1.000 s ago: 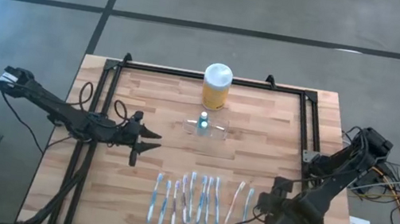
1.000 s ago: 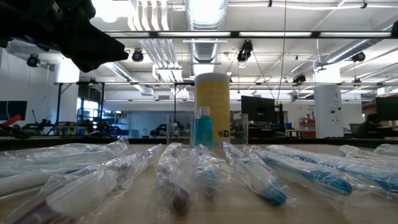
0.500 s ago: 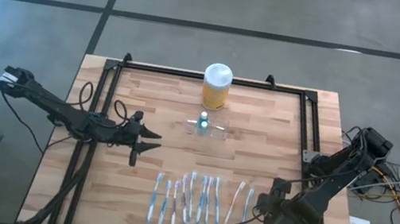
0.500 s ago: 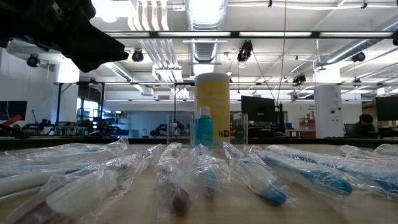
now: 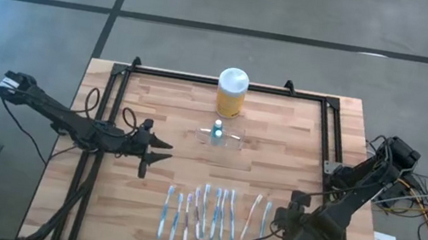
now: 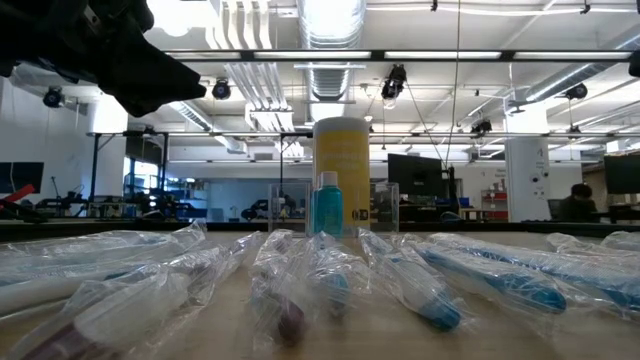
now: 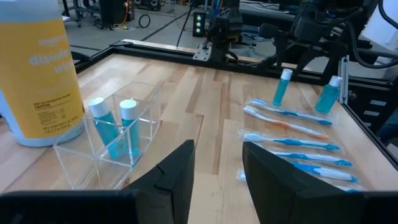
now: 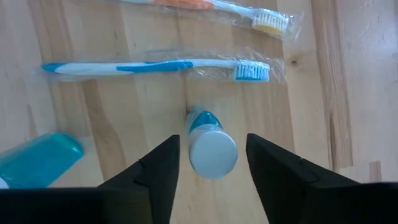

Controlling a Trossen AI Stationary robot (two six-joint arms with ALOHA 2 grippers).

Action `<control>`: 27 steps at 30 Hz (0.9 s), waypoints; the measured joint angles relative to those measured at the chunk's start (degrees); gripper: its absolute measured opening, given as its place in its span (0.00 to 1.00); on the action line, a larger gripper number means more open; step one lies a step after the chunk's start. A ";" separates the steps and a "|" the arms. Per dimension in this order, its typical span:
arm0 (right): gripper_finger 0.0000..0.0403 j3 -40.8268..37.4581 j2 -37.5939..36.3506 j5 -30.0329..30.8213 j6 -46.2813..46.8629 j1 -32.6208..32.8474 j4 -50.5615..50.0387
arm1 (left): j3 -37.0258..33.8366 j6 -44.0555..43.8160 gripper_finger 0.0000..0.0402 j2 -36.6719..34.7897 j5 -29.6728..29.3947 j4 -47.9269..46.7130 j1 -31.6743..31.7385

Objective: Pick & Place toothbrushing station
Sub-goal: Put the blue mouthwash into the transparent organizer

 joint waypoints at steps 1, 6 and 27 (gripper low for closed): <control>0.41 -0.14 0.00 0.00 -0.01 0.00 0.26 | 0.00 0.00 0.35 0.00 0.00 -0.02 0.00; 0.29 -0.61 0.00 1.36 -0.20 0.00 1.08 | 0.00 0.00 0.35 0.00 0.00 -0.13 0.00; 0.21 8.33 -7.44 11.69 -6.56 -1.21 -1.35 | 0.00 1.81 0.35 0.01 -0.10 -0.24 0.02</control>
